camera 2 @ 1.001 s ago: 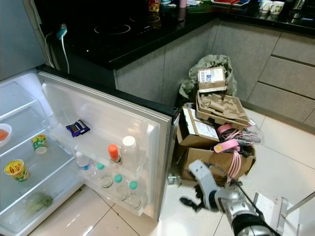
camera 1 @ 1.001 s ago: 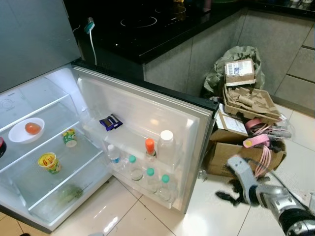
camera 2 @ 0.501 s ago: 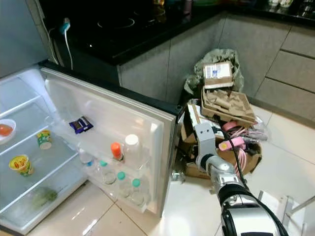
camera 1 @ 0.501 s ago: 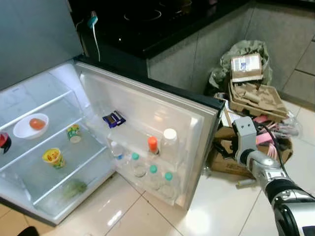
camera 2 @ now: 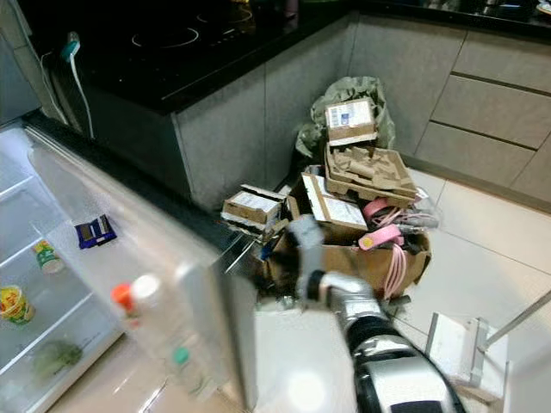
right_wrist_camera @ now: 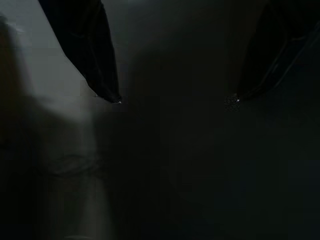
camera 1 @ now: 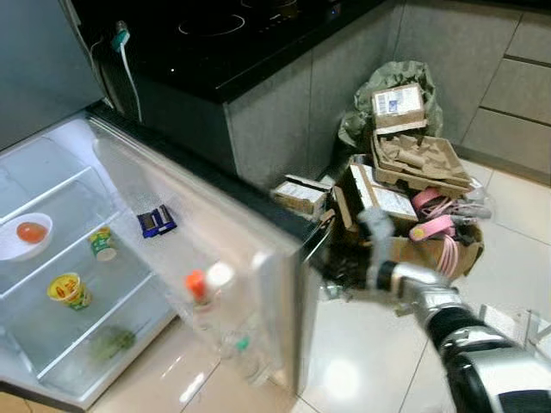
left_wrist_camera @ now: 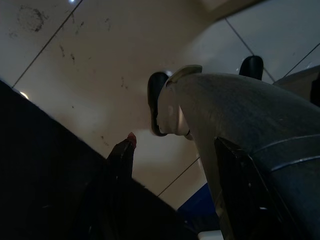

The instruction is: Restocking fridge

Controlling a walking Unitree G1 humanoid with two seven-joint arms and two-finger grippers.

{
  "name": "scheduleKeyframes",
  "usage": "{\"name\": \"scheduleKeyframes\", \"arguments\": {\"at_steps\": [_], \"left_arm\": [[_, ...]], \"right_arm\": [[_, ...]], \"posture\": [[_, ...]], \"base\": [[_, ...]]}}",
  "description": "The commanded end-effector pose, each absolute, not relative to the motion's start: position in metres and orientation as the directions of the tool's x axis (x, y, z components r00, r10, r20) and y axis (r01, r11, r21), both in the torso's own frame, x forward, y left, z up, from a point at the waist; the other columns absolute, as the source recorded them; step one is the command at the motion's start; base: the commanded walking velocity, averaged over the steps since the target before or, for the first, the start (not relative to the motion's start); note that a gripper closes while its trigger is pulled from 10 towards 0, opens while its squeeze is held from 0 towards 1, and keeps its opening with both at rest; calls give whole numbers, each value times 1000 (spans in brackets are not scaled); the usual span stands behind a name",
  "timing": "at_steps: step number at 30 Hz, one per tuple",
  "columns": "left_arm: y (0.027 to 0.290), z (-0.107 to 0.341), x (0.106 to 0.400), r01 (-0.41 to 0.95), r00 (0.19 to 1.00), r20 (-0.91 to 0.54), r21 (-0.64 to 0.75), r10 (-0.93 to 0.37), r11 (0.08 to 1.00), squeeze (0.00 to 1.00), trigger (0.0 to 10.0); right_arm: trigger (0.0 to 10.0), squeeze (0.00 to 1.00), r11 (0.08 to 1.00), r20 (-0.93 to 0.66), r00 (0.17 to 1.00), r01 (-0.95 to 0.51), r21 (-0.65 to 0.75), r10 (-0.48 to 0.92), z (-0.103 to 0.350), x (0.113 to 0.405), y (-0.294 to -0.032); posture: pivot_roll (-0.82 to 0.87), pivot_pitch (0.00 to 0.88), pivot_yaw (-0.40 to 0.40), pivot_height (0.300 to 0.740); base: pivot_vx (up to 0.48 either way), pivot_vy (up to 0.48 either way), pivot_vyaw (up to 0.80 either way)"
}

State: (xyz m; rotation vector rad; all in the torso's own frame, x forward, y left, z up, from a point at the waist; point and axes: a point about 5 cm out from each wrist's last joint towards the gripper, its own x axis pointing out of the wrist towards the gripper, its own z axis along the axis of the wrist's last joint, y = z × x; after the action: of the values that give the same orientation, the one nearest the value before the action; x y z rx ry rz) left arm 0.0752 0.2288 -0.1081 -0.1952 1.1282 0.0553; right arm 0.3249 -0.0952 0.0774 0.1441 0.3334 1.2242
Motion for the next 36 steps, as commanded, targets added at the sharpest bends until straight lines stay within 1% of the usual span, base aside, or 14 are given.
{"name": "scheduleKeyframes", "arguments": {"at_steps": [1,3,5,6,7,8,9,10,11,13,16,23,27,36], "left_arm": [[232,-109,65,-136,397,-917,-115,-52,984,0,10000],[231,-109,66,-135,397,-916,-117,-55,984,0,10000],[230,-110,66,-134,396,-916,-119,-57,984,0,10000],[229,-110,66,-134,396,-916,-121,-59,984,0,10000],[228,-110,66,-134,396,-916,-124,-61,983,0,10000],[228,-110,66,-134,396,-916,-124,-61,983,0,10000],[227,-110,67,-133,396,-916,-125,-63,983,0,10000],[225,-111,67,-130,395,-916,-129,-68,983,0,10000],[225,-111,67,-130,395,-916,-129,-68,983,0,10000],[223,-111,68,-128,394,-916,-132,-72,983,0,10000],[222,-111,68,-127,395,-916,-134,-74,983,0,10000],[220,-111,71,-124,398,-914,-138,-78,983,0,10000],[219,-111,72,-119,397,-914,-138,-81,983,0,10000],[216,-112,75,-110,394,-915,-142,-87,984,0,10000]], "right_arm": [[10000,0,214,-153,173,-924,316,973,75,315,-92],[10000,0,54,-102,21,-941,335,995,78,304,-86],[10000,0,37,-104,3,-944,327,995,77,301,-84],[10000,0,69,-127,32,-951,300,991,74,302,-84],[10000,0,132,-147,92,-949,287,985,71,305,-86],[10000,0,132,-147,92,-949,287,985,71,305,-86],[10000,0,193,-164,151,-941,279,975,68,307,-88],[10000,0,434,-269,372,-872,228,889,54,313,-101],[10000,0,434,-269,372,-872,228,889,54,313,-101],[10000,0,541,-330,466,-819,190,821,41,310,-111],[10000,0,592,-404,486,-782,195,775,22,297,-122],[10000,0,671,-568,464,-706,227,680,-18,262,-142],[10000,0,725,-649,460,-656,212,606,-36,243,-153],[10000,0,794,-755,434,-580,183,492,-57,215,-175]], "posture": [[-30,73,7,740],[-31,73,5,740],[-33,67,2,740],[-34,66,1,740],[-36,65,-1,740],[-36,65,-1,740],[-37,64,-1,740],[-40,58,-5,740],[-40,58,-5,740],[-43,55,-8,740],[-45,51,-11,740],[-45,36,-15,740],[-50,18,-19,740],[-50,0,-26,740]], "base": [[0,0,0],[0,0,0],[0,0,0],[0,0,0],[0,0,0],[0,0,0],[0,0,0],[0,0,0],[0,0,0],[0,0,0],[0,0,267],[0,0,796],[0,0,794],[0,0,794]]}}
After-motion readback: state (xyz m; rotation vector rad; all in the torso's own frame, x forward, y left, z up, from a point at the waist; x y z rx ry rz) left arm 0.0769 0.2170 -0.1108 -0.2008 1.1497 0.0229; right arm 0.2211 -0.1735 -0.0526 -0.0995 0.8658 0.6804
